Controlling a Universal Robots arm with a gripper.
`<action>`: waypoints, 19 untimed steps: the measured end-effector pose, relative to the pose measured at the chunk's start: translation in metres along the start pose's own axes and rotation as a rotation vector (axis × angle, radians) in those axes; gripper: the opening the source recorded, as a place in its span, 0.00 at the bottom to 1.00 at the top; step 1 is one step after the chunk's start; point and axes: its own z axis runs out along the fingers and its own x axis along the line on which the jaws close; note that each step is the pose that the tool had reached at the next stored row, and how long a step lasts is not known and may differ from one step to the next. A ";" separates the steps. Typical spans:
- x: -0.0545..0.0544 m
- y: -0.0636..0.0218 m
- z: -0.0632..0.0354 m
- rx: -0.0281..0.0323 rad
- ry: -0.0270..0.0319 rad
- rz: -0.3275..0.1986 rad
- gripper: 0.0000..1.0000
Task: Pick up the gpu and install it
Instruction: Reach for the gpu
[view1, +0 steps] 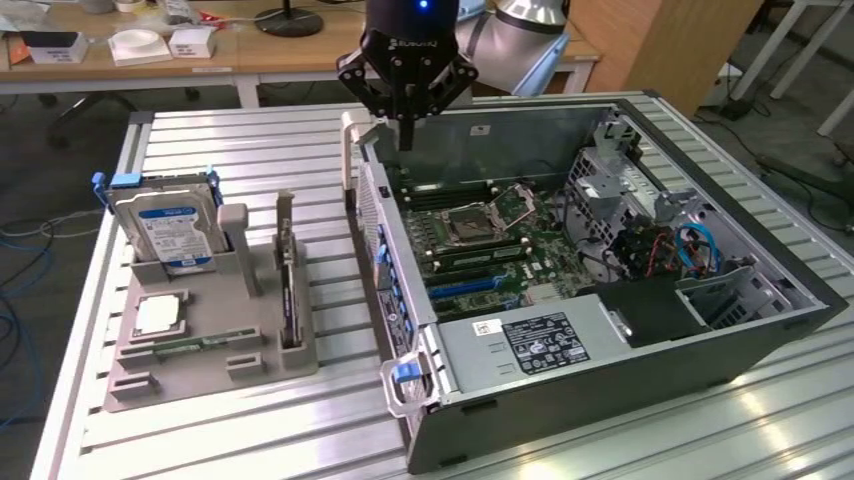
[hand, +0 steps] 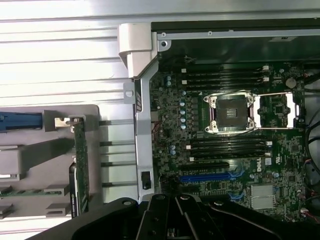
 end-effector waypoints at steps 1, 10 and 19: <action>0.001 -0.0001 0.0000 0.0000 0.0000 0.000 0.10; 0.013 -0.0010 -0.0003 0.0000 0.0000 0.000 0.10; 0.024 -0.0018 -0.0006 0.0000 -0.0001 0.000 0.10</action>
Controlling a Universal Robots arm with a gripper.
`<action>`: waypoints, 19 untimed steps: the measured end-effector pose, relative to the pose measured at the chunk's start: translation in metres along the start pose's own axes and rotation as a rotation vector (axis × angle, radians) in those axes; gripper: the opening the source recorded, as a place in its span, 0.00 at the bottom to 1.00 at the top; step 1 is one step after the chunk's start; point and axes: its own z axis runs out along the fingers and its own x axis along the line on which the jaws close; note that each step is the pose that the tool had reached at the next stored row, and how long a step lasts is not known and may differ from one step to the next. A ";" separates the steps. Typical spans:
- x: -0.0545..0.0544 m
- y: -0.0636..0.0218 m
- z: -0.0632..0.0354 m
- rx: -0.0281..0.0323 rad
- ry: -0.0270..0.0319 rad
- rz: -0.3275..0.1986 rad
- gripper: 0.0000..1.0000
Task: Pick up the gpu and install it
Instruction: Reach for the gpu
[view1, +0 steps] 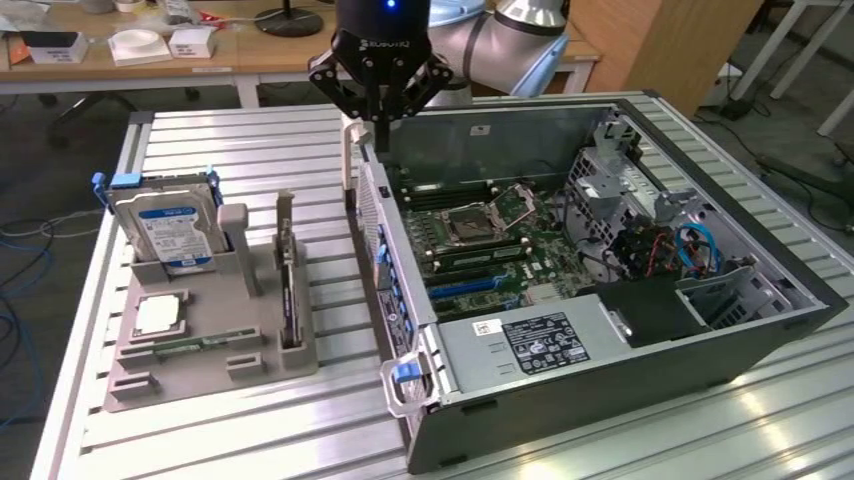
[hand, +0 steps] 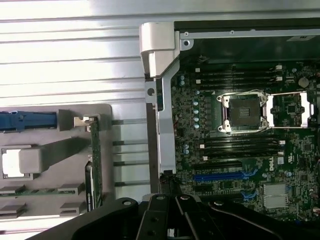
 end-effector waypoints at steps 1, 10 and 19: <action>0.001 -0.0001 0.0000 0.0000 0.0000 0.000 0.10; 0.015 -0.0012 -0.0002 0.0001 0.0000 0.000 0.10; 0.030 -0.0023 -0.0004 0.0001 0.0002 0.000 0.10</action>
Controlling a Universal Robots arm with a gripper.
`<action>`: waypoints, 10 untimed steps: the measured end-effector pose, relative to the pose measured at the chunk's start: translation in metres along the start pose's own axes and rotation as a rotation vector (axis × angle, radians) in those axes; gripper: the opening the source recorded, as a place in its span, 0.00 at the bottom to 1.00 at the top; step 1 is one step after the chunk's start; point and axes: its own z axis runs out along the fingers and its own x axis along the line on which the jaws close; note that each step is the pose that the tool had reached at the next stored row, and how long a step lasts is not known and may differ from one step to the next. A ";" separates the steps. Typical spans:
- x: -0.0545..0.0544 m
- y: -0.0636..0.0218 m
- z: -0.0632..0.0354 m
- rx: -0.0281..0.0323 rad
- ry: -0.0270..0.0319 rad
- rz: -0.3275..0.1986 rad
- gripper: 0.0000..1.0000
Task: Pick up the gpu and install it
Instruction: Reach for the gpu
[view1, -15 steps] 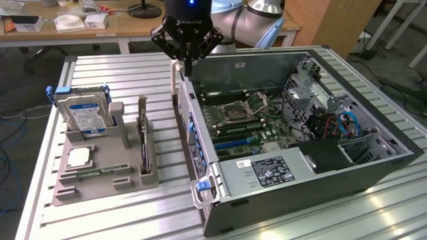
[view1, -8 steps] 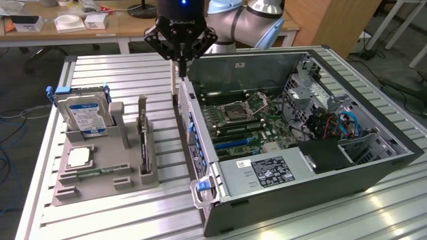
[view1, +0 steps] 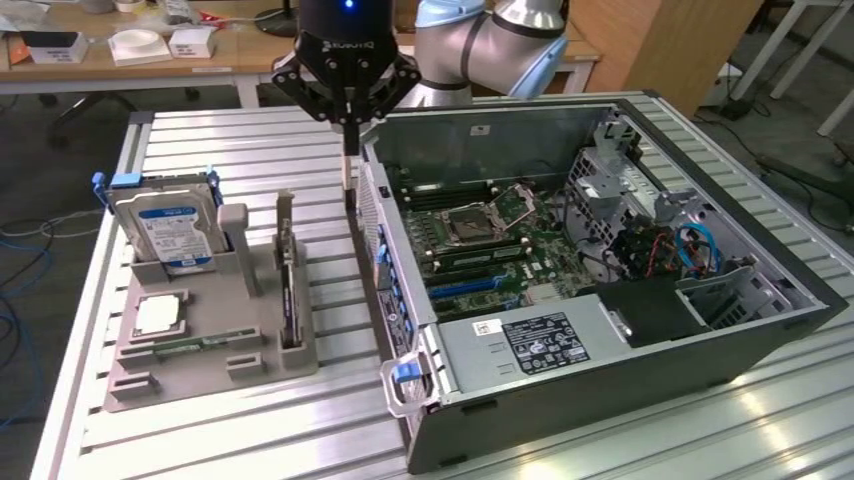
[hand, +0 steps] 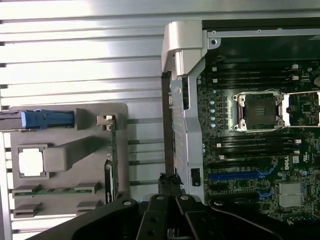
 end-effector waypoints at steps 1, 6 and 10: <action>0.001 -0.0001 0.0000 0.0000 0.0001 0.000 0.10; 0.008 -0.0006 -0.0001 0.0000 0.0006 0.001 0.10; 0.015 -0.0012 -0.0002 0.0000 0.0009 0.001 0.10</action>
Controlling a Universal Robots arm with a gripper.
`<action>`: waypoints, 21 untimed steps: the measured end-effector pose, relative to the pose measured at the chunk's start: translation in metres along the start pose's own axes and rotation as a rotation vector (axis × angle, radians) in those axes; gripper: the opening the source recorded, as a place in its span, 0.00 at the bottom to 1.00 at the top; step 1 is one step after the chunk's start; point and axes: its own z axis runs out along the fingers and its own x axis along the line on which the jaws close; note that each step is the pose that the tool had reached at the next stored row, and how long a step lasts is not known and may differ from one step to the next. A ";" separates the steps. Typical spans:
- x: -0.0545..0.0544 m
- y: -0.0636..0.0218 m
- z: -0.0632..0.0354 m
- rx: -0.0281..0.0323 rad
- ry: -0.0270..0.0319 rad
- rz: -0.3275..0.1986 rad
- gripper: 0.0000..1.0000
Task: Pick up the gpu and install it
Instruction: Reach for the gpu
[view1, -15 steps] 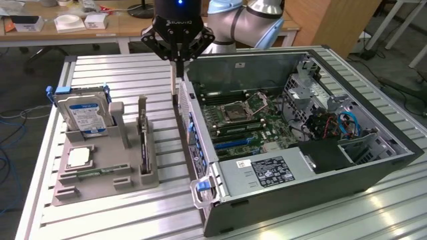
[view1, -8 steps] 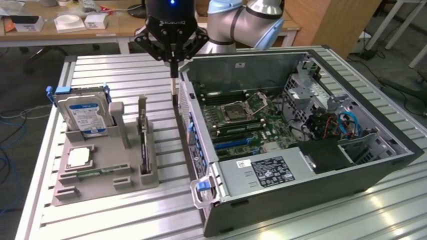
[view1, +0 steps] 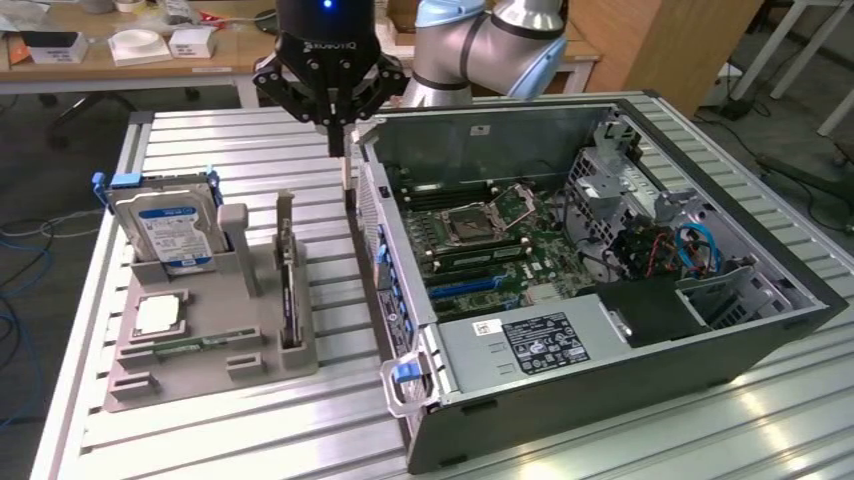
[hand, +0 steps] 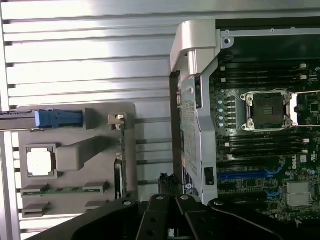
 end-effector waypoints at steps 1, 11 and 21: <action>0.001 -0.0001 0.0000 0.0000 0.0000 0.000 0.10; 0.020 -0.0016 -0.0001 0.0000 0.0002 0.000 0.10; 0.038 -0.0032 -0.0002 0.0001 0.0006 0.000 0.10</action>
